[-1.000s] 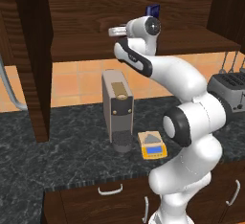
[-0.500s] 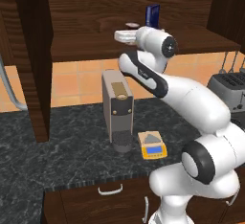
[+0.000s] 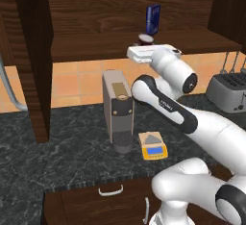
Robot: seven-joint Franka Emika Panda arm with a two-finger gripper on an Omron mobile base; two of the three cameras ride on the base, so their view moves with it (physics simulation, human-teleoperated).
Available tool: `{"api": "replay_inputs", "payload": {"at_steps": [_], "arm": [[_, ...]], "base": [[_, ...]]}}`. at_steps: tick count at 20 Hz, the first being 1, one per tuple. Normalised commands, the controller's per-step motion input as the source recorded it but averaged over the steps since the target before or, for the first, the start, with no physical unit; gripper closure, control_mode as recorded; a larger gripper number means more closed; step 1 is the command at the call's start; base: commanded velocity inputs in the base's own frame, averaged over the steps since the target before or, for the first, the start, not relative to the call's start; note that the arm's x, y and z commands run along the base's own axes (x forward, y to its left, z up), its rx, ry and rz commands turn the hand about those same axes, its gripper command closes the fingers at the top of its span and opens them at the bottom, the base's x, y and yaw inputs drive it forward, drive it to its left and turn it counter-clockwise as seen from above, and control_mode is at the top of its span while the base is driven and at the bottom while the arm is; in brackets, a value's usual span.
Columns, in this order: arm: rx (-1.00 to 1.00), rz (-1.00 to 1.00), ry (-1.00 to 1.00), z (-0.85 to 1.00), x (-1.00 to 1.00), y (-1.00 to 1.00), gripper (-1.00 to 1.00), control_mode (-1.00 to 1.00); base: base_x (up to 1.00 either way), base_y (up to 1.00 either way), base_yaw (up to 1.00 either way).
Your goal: Pick the canned food and place it on the digital scale for weighing, and close the cabinet.
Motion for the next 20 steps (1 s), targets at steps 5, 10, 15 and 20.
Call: {"api": "replay_inputs", "payload": {"at_steps": [5,10,15,20], "arm": [[-0.01,0.21,-0.01,-0.44,-0.81,-0.68,1.0,-1.0],[-0.14,0.51,0.09,-0.92,-0.23,-0.71,1.0,-1.0],[-0.09,0.55,0.03,-0.95,0.07,-0.24,1.0,-1.0],[0.0,0.42,0.05,-0.8,0.4,0.02,1.0,-1.0]], "base": [[0.0,0.0,0.0],[0.0,0.0,0.0],[0.0,0.0,0.0],[0.0,0.0,0.0]]}}
